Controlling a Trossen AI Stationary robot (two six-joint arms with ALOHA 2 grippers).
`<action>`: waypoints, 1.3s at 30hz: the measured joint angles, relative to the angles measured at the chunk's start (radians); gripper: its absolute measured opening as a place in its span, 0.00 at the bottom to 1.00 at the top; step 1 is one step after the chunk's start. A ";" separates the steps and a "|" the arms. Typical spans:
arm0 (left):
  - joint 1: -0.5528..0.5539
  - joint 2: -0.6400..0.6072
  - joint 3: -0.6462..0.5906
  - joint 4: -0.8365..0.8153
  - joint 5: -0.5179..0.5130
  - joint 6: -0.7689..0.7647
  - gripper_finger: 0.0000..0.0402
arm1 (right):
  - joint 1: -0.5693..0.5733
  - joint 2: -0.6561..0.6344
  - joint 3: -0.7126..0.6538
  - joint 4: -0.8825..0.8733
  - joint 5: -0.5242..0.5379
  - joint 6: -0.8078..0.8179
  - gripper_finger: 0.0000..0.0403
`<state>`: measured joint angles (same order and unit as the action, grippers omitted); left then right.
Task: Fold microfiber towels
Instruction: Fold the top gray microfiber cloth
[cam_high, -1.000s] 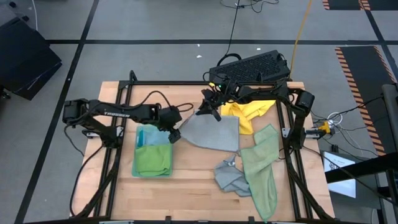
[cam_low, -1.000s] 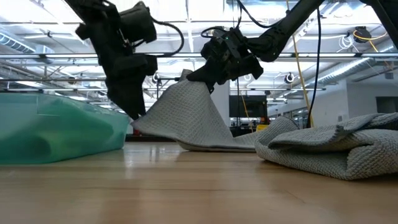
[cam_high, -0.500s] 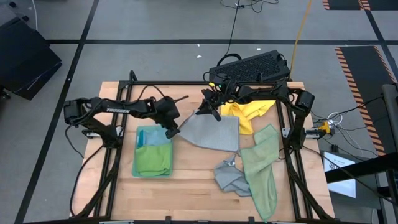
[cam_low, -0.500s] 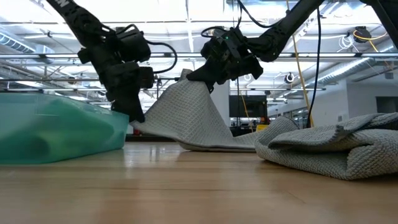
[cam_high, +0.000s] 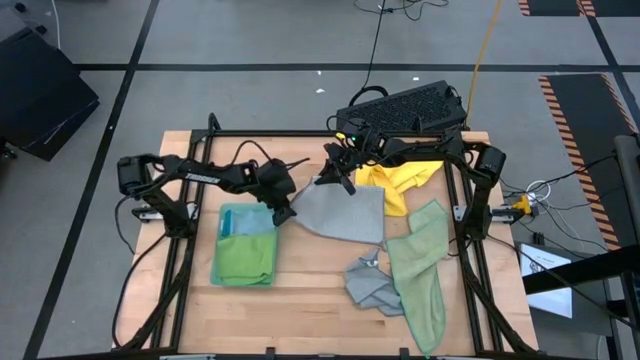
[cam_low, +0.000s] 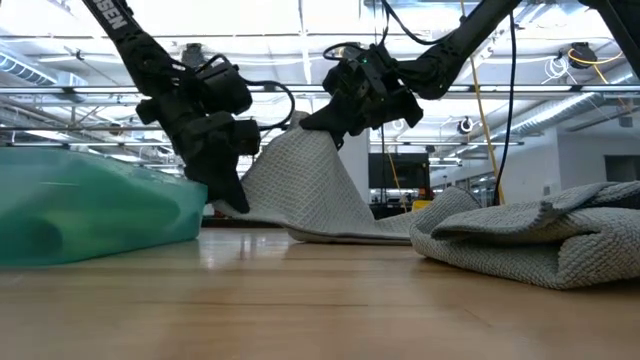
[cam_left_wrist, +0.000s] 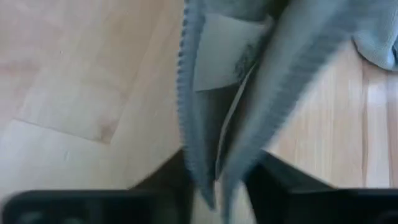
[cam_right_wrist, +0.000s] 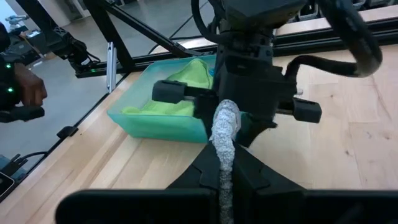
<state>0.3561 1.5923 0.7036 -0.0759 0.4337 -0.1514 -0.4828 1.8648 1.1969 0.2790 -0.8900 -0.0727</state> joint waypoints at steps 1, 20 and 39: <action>0.004 -0.008 0.000 -0.003 0.000 -0.015 0.18 | 0.000 0.000 0.000 0.000 0.000 0.003 0.01; -0.195 -0.411 0.284 -0.292 0.027 -0.355 0.01 | 0.155 -0.414 0.001 -0.184 0.246 0.428 0.01; -0.239 -0.380 0.678 -0.822 -0.111 0.169 0.01 | 0.635 -0.515 0.098 -0.434 1.122 0.815 0.01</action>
<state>0.1173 1.2125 1.3821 -0.8975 0.3227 0.0171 0.1524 1.3499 1.2949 -0.1548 0.2316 0.7422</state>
